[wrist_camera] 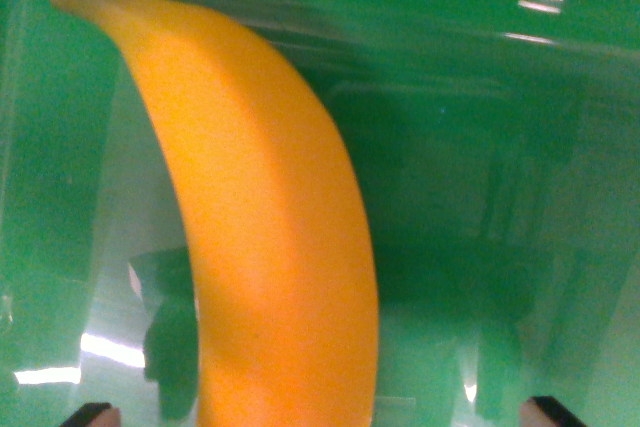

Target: Pick fruit

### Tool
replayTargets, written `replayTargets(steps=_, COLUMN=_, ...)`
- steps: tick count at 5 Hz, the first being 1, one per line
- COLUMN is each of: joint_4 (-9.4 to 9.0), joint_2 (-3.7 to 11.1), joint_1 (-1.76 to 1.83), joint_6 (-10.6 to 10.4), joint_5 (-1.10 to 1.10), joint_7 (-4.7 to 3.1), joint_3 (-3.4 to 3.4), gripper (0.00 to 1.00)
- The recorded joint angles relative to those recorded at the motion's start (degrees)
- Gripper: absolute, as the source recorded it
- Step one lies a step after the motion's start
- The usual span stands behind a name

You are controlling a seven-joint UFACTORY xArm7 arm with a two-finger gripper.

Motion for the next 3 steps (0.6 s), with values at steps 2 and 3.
replayTargets(steps=2, joint_4=0.0, joint_2=0.0, joint_1=0.0, joint_6=0.0, joint_5=0.0, joint_7=0.0, joint_3=0.0, gripper=1.0)
replayTargets(steps=3, joint_4=0.0, joint_2=0.0, joint_1=0.0, joint_6=0.0, joint_5=0.0, joint_7=0.0, joint_3=0.0, gripper=1.0)
